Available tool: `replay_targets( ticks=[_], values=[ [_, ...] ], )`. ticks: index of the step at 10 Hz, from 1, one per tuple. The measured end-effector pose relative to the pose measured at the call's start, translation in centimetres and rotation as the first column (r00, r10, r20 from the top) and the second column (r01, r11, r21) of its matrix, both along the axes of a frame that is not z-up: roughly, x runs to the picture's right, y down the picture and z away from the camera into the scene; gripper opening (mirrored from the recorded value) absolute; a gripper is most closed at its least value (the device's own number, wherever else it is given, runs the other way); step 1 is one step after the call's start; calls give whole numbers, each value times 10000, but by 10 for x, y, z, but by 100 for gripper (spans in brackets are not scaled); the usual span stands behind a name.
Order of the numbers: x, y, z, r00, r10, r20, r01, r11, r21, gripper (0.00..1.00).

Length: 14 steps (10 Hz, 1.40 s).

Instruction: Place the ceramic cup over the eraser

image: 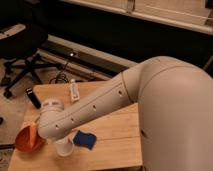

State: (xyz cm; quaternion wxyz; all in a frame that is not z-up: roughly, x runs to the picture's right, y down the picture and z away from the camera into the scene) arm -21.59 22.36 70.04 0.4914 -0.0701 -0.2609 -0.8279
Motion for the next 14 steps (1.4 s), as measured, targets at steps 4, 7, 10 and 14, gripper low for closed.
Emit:
replay_targets(
  ticks=[4,7,10,14],
  values=[
    [-12,21,5,9996,-153,243,169,9976,-670,80],
    [-15,28,4,9986,-504,129,512,9959,-742,58],
    [-15,26,6,9952,-849,-482,823,9952,-523,28],
    [-16,-60,-4,9933,452,-1066,-364,9959,834,0]
  ],
)
